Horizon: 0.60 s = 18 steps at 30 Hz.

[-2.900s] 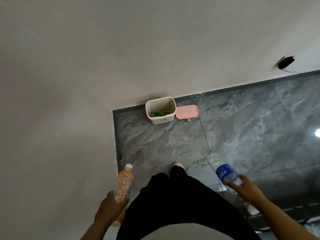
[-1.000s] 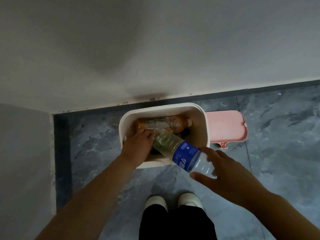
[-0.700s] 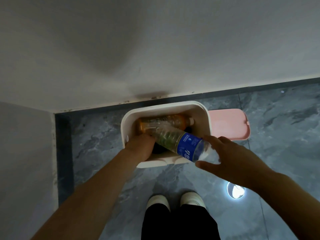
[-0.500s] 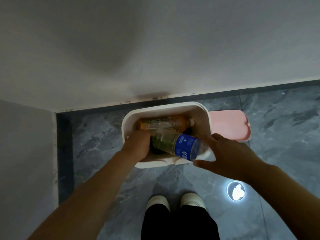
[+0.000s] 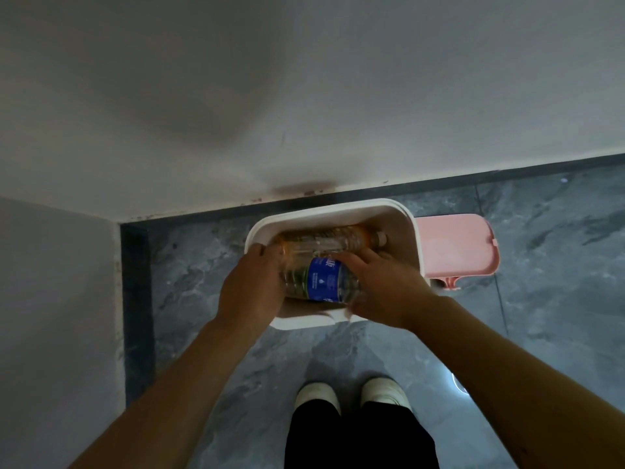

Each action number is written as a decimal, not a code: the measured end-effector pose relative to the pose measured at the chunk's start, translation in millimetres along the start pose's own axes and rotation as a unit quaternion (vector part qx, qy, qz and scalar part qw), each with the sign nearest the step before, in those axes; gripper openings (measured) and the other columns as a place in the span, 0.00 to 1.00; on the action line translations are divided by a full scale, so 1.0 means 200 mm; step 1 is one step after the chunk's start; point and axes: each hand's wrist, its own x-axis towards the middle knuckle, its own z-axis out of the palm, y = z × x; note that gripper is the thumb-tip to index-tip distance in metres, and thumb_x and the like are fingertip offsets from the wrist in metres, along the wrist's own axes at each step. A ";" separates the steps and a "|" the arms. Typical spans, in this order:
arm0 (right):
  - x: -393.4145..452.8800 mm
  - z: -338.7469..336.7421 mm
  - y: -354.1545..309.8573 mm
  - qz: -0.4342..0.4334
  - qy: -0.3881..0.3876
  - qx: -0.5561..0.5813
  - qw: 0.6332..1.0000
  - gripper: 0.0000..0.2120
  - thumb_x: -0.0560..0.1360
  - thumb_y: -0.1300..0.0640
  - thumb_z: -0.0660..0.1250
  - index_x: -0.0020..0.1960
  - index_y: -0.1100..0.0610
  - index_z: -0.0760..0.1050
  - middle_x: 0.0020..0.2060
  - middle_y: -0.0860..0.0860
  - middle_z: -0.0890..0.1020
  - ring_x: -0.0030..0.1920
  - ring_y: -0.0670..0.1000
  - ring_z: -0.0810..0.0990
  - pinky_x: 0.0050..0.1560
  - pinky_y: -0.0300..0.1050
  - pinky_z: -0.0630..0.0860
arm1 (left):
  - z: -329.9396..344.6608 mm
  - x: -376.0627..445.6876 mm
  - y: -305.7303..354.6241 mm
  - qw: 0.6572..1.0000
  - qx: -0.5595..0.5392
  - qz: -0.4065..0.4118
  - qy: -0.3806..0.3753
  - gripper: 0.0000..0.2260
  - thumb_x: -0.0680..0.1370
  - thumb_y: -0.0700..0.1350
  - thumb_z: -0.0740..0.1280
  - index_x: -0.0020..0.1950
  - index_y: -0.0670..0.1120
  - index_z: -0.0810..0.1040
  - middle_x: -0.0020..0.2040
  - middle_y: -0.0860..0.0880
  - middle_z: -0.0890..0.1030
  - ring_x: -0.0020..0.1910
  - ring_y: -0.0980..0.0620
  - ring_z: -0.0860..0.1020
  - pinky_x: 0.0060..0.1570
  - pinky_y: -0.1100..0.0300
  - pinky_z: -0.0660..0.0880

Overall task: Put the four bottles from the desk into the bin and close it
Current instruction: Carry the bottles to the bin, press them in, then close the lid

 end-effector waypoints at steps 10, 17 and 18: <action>0.01 -0.01 0.00 -0.002 0.031 -0.006 0.999 0.38 0.69 0.44 0.70 0.72 0.46 0.54 0.72 0.50 0.66 0.70 0.56 0.66 0.69 0.56 0.66 | -0.03 0.00 -0.01 0.994 0.016 0.049 0.096 0.11 0.78 0.44 0.57 0.55 0.43 0.75 0.58 0.43 0.75 0.56 0.48 0.73 0.49 0.60 0.70; 0.06 -0.06 -0.01 0.008 -0.008 -0.059 0.998 0.38 0.67 0.44 0.72 0.70 0.47 0.56 0.69 0.53 0.69 0.65 0.57 0.73 0.61 0.55 0.73 | 0.01 0.02 -0.03 0.997 0.001 0.038 0.065 0.10 0.78 0.45 0.57 0.55 0.44 0.75 0.57 0.45 0.75 0.56 0.49 0.72 0.49 0.60 0.70; 0.06 -0.06 -0.01 0.006 -0.016 -0.080 0.997 0.37 0.67 0.45 0.72 0.70 0.48 0.57 0.69 0.53 0.70 0.65 0.57 0.73 0.62 0.56 0.74 | 0.02 0.01 -0.04 0.997 -0.003 0.038 0.065 0.10 0.78 0.44 0.57 0.55 0.45 0.75 0.57 0.45 0.76 0.56 0.49 0.72 0.50 0.59 0.71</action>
